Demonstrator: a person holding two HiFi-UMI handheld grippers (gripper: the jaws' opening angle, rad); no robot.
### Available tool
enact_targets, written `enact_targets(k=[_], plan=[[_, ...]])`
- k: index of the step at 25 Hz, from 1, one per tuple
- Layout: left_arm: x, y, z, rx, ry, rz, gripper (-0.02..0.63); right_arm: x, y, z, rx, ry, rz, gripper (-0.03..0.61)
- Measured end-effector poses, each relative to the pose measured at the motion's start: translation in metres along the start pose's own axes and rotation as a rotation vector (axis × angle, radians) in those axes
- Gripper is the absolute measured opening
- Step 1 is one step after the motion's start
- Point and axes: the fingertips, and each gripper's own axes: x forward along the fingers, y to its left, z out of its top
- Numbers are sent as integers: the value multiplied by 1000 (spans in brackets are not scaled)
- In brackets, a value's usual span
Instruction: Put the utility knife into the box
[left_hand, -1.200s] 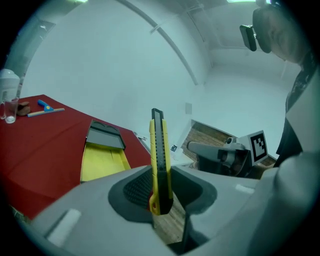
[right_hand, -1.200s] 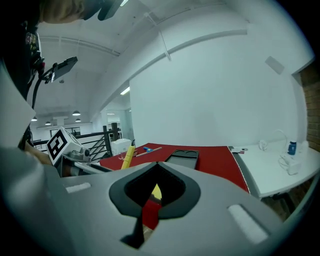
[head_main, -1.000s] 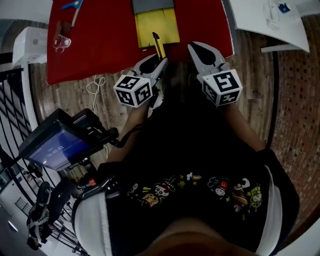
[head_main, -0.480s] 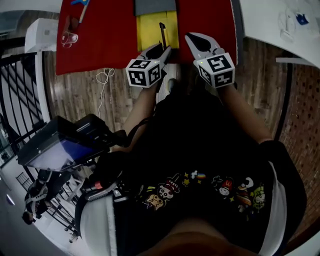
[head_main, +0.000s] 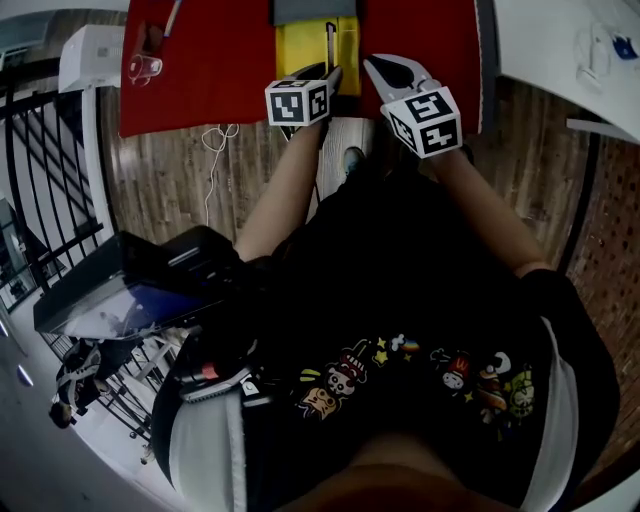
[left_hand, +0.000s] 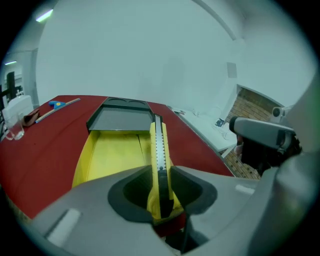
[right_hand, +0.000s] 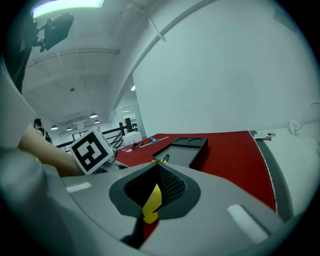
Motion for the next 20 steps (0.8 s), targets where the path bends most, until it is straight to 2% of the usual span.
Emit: enact_targets(k=[12, 20], plan=[[35, 22, -23, 54, 241, -7, 114, 13, -21, 11, 28, -15, 4, 25], [50, 16, -27, 141, 371, -12, 114, 15, -26, 7, 44, -15, 13, 25]])
